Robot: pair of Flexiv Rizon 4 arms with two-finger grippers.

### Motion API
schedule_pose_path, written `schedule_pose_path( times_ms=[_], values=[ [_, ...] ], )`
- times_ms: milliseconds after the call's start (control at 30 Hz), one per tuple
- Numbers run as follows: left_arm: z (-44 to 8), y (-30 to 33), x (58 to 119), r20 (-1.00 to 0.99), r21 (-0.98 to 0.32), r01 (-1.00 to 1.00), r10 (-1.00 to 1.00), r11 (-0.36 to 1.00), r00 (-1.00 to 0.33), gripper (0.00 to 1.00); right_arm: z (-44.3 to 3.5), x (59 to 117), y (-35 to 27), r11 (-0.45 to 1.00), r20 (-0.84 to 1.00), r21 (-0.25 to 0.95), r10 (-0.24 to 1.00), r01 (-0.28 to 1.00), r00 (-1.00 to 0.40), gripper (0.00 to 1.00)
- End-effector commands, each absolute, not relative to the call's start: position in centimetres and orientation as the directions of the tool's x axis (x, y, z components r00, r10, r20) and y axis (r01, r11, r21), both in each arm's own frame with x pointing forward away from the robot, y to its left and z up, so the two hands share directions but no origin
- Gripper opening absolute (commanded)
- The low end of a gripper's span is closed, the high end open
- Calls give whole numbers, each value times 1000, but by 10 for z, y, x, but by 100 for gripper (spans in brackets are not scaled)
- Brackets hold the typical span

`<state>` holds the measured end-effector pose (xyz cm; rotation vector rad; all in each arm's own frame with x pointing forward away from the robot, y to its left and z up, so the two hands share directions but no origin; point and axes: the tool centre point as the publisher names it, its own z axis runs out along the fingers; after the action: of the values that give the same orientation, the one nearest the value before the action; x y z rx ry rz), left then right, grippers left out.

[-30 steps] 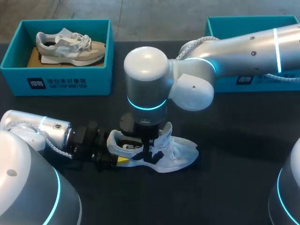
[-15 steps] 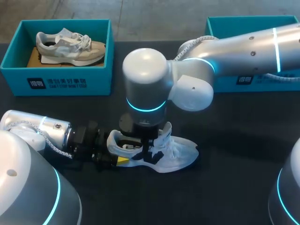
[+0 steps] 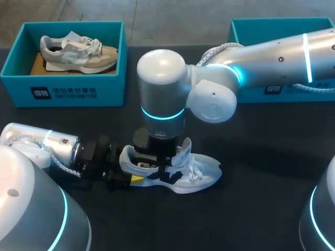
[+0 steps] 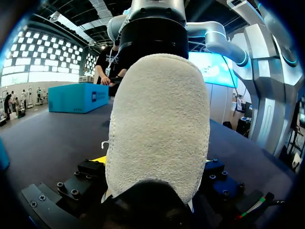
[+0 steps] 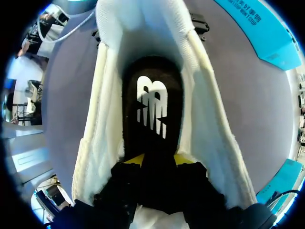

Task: Take the shoe out of the shoebox, open the shoe tongue, remove and reinsert the insole, then place the shoe into the shoebox

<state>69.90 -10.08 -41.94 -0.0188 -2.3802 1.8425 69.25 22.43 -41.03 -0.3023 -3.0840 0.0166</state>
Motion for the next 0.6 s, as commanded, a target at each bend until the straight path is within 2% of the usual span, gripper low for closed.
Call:
schedule_pose_path(
  times_ms=[33, 133, 267, 600],
  values=[
    [-422, -100, 701, 97, -964, -72, 89, 254, -991, 0, -442, 672, 228, 979, 62, -21, 202, 201, -977, 29],
    [-422, -100, 701, 97, -964, -72, 89, 254, -991, 0, -446, 667, 227, 977, 85, -24, 214, 213, -973, 25],
    [-422, -100, 701, 97, -964, -72, 89, 254, -991, 0, -447, 666, 226, 975, 94, -22, 221, 220, -971, 0],
    [-422, -100, 701, 97, -964, -72, 89, 254, -991, 0, -423, 673, 229, 973, 20, 21, 230, 230, -973, 0]
  ],
)
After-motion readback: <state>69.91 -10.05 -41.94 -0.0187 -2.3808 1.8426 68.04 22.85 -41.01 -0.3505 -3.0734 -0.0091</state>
